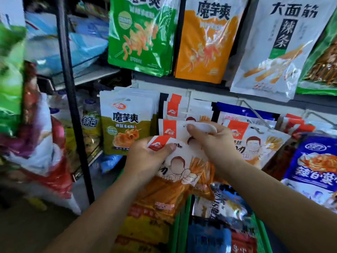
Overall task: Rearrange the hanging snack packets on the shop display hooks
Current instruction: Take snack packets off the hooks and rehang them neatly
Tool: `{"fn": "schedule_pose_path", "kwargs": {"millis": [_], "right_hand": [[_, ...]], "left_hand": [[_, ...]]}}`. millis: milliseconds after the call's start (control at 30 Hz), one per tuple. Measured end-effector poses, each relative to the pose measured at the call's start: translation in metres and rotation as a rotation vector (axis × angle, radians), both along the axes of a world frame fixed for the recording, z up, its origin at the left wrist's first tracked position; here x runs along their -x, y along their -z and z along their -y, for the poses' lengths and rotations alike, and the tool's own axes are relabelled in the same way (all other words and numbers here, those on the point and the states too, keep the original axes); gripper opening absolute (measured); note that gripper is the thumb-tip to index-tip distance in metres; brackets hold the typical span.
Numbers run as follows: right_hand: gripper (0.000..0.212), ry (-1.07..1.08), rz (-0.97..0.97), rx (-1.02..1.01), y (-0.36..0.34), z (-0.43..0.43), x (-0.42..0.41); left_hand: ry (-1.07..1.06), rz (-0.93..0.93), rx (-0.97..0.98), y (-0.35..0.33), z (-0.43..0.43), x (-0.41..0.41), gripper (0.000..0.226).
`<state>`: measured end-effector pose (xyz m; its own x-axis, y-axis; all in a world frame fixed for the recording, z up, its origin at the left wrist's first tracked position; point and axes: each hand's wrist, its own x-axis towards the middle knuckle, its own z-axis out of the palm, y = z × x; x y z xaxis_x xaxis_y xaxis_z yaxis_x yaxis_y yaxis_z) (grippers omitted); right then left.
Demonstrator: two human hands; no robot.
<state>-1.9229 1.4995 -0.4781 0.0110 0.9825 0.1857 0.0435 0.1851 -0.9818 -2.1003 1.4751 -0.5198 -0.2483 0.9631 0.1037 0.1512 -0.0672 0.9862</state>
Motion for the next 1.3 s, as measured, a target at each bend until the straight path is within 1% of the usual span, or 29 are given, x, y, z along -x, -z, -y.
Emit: {"fn": "schedule_pose_path", "kwargs": {"millis": [133, 233, 333, 400, 500, 567, 667, 733, 767, 800, 867, 933, 1000, 1033, 1067, 1167, 1200, 1300], "right_hand": [[0.012, 0.001, 0.004, -0.031, 0.000, -0.007, 0.011], [0.011, 0.023, 0.013, -0.095, 0.005, -0.005, 0.014], [0.013, 0.048, -0.031, -0.144, 0.004, -0.002, 0.014], [0.013, 0.070, -0.058, -0.138, 0.000, -0.006, 0.015], [0.010, 0.082, -0.052, -0.074, -0.001, -0.017, 0.016], [0.012, 0.104, -0.013, -0.051, 0.002, -0.023, 0.016], [0.013, 0.175, 0.102, -0.052, 0.001, -0.033, 0.014], [0.007, 0.219, 0.231, -0.064, -0.006, -0.040, 0.010], [0.006, 0.247, 0.309, -0.096, -0.011, -0.042, 0.008], [0.016, 0.278, 0.378, -0.141, -0.016, -0.041, 0.005], [0.029, 0.295, 0.424, -0.280, -0.020, -0.030, -0.002], [0.030, 0.280, 0.449, -0.428, -0.014, -0.007, -0.008], [0.027, 0.293, 0.523, -0.545, -0.003, 0.008, -0.015], [0.027, 0.296, 0.540, -0.542, 0.000, 0.011, -0.018], [0.028, 0.294, 0.528, -0.487, 0.001, 0.010, -0.020], [0.037, 0.217, 0.334, -0.179, -0.006, 0.000, -0.023], [0.034, 0.212, 0.320, -0.144, -0.008, -0.004, -0.024], [0.017, 0.205, 0.330, -0.172, -0.016, -0.008, -0.022]], "left_hand": [[-0.093, 0.049, -0.003, 0.002, -0.003, 0.008, 0.024], [-0.115, 0.065, -0.032, -0.002, -0.005, 0.009, 0.022], [-0.133, 0.065, -0.076, -0.003, -0.005, 0.006, 0.022], [-0.149, 0.062, -0.082, -0.004, -0.005, 0.004, 0.025], [-0.131, 0.081, -0.104, -0.006, -0.005, -0.002, 0.021], [-0.141, 0.081, -0.108, -0.010, -0.004, -0.004, 0.023], [-0.155, 0.070, -0.109, -0.011, -0.005, -0.008, 0.025], [-0.141, 0.075, -0.100, -0.012, -0.006, -0.010, 0.027], [-0.136, 0.068, -0.099, -0.012, -0.007, -0.011, 0.027], [-0.138, 0.058, -0.106, -0.013, -0.007, -0.012, 0.026], [-0.150, 0.046, -0.144, -0.016, -0.011, -0.014, 0.025], [-0.143, 0.070, -0.187, -0.020, -0.014, -0.019, 0.021], [-0.128, 0.114, -0.211, -0.025, -0.018, -0.026, 0.018], [-0.123, 0.137, -0.222, -0.027, -0.020, -0.030, 0.017], [-0.123, 0.156, -0.232, -0.029, -0.022, -0.033, 0.016], [-0.135, 0.187, -0.249, -0.030, -0.027, -0.040, 0.014], [-0.134, 0.190, -0.252, -0.028, -0.028, -0.040, 0.013], [-0.122, 0.172, -0.266, -0.024, -0.030, -0.039, 0.012]]}}
